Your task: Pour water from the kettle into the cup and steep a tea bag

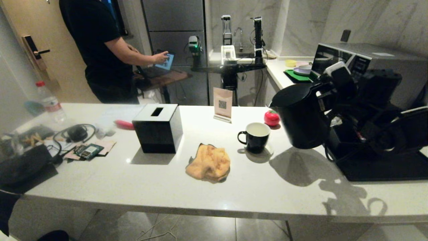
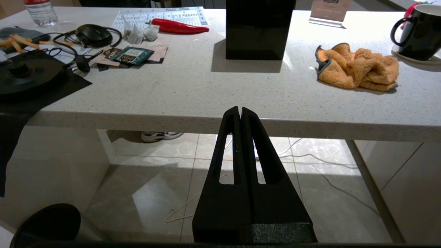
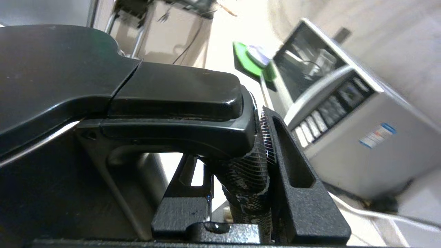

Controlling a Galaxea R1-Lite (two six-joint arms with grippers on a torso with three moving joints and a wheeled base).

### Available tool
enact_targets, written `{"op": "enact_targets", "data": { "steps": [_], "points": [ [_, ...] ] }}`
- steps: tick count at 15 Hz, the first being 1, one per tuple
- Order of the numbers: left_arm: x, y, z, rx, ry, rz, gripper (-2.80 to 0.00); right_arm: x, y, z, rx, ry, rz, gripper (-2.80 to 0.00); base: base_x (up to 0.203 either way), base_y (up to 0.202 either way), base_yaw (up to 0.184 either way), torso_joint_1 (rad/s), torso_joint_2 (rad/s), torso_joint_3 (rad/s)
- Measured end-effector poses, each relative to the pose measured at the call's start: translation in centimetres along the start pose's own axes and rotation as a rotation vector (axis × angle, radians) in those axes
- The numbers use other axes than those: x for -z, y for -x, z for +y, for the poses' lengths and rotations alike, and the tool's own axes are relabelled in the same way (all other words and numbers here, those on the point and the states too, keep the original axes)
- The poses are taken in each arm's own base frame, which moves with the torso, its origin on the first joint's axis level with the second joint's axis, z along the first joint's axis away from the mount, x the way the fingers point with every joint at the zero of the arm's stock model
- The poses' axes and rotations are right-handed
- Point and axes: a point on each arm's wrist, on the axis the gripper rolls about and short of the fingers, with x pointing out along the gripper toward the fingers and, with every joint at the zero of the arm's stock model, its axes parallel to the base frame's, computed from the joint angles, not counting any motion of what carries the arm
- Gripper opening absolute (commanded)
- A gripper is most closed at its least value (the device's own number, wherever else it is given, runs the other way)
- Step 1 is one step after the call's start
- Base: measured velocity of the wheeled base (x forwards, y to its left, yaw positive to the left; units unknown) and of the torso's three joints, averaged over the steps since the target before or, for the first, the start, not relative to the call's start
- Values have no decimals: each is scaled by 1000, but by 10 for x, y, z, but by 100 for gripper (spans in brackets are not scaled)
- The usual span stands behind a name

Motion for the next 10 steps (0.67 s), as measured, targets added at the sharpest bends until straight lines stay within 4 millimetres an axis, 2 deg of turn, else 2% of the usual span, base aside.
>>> {"op": "enact_targets", "data": {
  "steps": [4, 10],
  "points": [
    [0, 0, 0, 0, 0, 0, -280, -6, 13, -24, 84, -58, 9, -280, 0, 0, 0, 0, 0, 0],
    [0, 0, 0, 0, 0, 0, -280, -2, 38, -73, 211, -117, 31, -280, 0, 0, 0, 0, 0, 0]
  ]
}}
